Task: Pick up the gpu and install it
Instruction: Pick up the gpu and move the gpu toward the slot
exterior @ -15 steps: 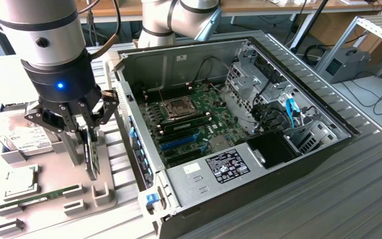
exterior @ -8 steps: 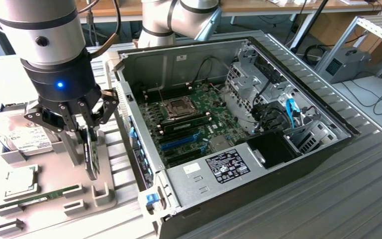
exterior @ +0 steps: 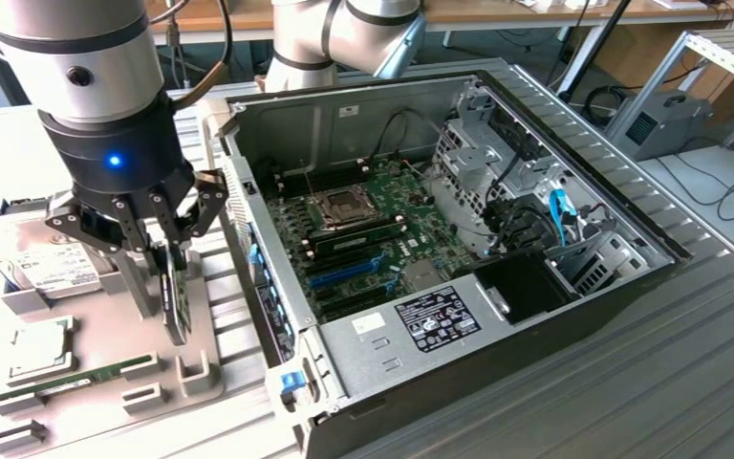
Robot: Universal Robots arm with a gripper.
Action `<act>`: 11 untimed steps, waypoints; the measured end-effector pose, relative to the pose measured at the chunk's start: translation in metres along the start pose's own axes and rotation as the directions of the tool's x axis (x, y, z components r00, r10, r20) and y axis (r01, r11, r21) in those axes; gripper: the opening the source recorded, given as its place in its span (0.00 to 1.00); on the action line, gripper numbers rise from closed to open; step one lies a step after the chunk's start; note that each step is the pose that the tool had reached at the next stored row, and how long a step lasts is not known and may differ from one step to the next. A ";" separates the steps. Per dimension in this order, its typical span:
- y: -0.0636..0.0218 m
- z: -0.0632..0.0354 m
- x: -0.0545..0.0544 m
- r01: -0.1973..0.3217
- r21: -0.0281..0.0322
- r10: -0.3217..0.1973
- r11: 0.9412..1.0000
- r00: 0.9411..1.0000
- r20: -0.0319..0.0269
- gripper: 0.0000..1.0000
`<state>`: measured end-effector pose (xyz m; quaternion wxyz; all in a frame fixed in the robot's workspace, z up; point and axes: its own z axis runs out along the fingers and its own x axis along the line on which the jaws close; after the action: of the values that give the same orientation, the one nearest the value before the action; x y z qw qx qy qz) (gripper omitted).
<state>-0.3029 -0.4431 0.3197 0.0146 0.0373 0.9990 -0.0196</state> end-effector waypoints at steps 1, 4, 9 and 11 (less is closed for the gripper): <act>0.0000 -0.0004 0.000 0.000 0.000 0.000 1.000 1.000 0.000 0.26; -0.0001 -0.0013 0.000 0.000 0.000 0.000 1.000 1.000 0.000 0.26; -0.0001 -0.0031 0.000 0.000 0.000 0.000 1.000 1.000 0.000 0.26; -0.0001 -0.0037 0.000 0.000 0.000 0.000 1.000 1.000 0.000 0.26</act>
<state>-0.3029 -0.4431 0.3234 0.0146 0.0373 0.9990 -0.0196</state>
